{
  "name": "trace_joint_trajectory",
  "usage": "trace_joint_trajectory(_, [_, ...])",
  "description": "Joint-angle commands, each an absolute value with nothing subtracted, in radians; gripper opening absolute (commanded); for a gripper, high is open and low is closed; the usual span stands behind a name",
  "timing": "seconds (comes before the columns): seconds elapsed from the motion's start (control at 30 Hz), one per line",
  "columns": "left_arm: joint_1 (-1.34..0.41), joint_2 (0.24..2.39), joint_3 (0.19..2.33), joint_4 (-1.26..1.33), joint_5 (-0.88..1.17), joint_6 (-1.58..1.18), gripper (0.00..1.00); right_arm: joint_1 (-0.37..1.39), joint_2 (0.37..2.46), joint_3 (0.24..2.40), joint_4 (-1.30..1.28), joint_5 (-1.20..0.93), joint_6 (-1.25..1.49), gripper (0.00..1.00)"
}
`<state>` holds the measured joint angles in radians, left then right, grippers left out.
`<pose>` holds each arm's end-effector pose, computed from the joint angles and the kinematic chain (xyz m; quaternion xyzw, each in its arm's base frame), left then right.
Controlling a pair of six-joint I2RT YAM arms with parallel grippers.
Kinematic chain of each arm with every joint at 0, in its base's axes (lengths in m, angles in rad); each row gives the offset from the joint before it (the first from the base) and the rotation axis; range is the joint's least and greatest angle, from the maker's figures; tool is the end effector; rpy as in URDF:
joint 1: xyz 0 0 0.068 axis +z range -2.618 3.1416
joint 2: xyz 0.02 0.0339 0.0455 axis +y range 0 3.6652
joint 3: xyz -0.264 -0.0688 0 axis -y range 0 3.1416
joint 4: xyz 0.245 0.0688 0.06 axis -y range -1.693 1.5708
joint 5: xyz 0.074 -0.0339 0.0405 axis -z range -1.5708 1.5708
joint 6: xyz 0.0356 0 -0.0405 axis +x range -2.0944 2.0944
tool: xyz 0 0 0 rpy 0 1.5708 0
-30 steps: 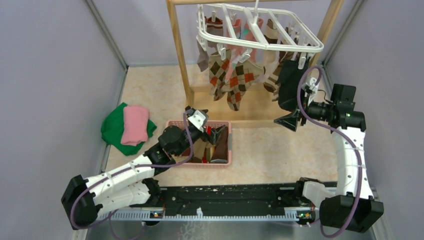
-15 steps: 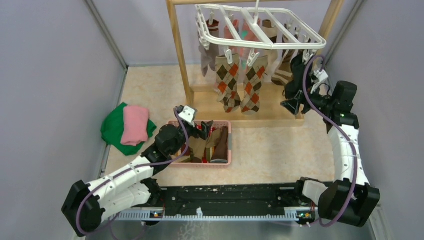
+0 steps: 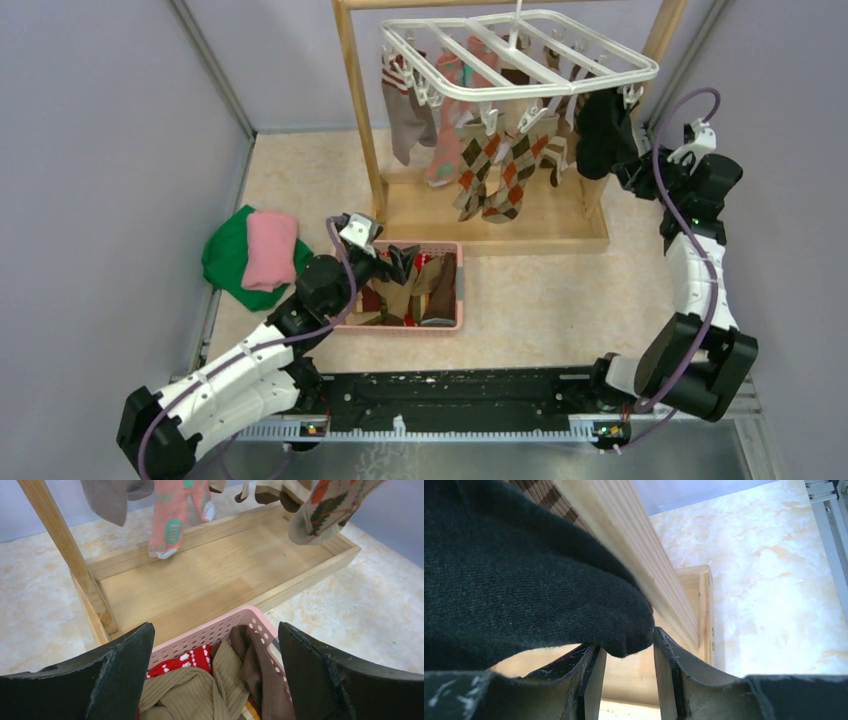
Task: Clip the socks to the hanger
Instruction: Rotate the hanger, then reset both arms
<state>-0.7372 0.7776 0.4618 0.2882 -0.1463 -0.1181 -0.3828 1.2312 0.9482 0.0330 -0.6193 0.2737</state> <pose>0.1461 -0.1256 0.2766 0.1692 0.6964 -0.2407 0.6545 0.2710 -0.0869 0.3261 0.0655 0.7723 0.2084 0.5965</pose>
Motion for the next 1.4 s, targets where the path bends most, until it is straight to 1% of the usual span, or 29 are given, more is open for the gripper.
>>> trace_joint_trajectory(0.0, [-0.730, 0.718, 0.468, 0.285, -0.109, -0.163, 0.98, -0.391, 1.273, 1.049, 0.089, -0.601, 0.307, 0.40])
trace_joint_trajectory(0.13, [-0.729, 0.692, 0.466, 0.305, -0.062, -0.168, 0.98, -0.436, 1.265, 1.060, 0.038, -0.796, 0.231, 0.47])
trace_joint_trajectory(0.17, [-0.728, 0.689, 0.464, 0.313, -0.058, -0.165, 0.98, -0.454, 1.247, 1.046, 0.025, -0.877, 0.199, 0.49])
trace_joint_trajectory(0.3, [-0.710, 0.704, 0.454, 0.388, -0.051, -0.138, 0.98, -0.544, 1.152, 0.988, -0.026, -1.049, 0.104, 0.62])
trace_joint_trajectory(0.4, [-0.681, 0.748, 0.457, 0.488, -0.011, -0.122, 0.98, -0.576, 1.122, 0.993, -0.165, -1.143, -0.022, 0.64])
trace_joint_trajectory(0.53, [-0.637, 0.823, 0.478, 0.583, 0.125, -0.138, 0.97, -0.583, 1.083, 0.984, -0.339, -1.253, -0.212, 0.70])
trace_joint_trajectory(0.63, [-0.602, 0.854, 0.496, 0.590, 0.208, -0.178, 0.97, -0.583, 1.060, 0.974, -0.471, -1.312, -0.364, 0.72])
trace_joint_trajectory(0.73, [-0.569, 0.863, 0.488, 0.593, 0.257, -0.218, 0.98, -0.582, 1.051, 0.951, -0.540, -1.365, -0.465, 0.72])
trace_joint_trajectory(0.97, [-0.525, 0.880, 0.440, 0.640, 0.288, -0.282, 0.98, -0.582, 1.064, 0.956, -0.718, -1.509, -0.765, 0.73])
trace_joint_trajectory(1.07, [-0.511, 0.905, 0.436, 0.669, 0.294, -0.302, 0.97, -0.578, 1.086, 0.974, -0.762, -1.529, -0.864, 0.74])
trace_joint_trajectory(1.13, [-0.503, 0.921, 0.441, 0.684, 0.294, -0.311, 0.95, -0.573, 1.104, 0.994, -0.738, -1.514, -0.857, 0.74])
trace_joint_trajectory(1.17, [-0.500, 0.930, 0.443, 0.691, 0.291, -0.316, 0.95, -0.569, 1.113, 0.999, -0.681, -1.489, -0.762, 0.74])
trace_joint_trajectory(1.27, [-0.485, 0.957, 0.459, 0.709, 0.291, -0.337, 0.93, -0.554, 1.123, 0.981, -0.399, -1.349, -0.415, 0.73])
trace_joint_trajectory(1.3, [-0.481, 0.965, 0.464, 0.714, 0.291, -0.343, 0.92, -0.554, 1.128, 0.971, -0.338, -1.314, -0.360, 0.73])
trace_joint_trajectory(1.37, [-0.475, 0.981, 0.470, 0.726, 0.294, -0.356, 0.92, -0.551, 1.143, 0.966, -0.285, -1.309, -0.300, 0.73])
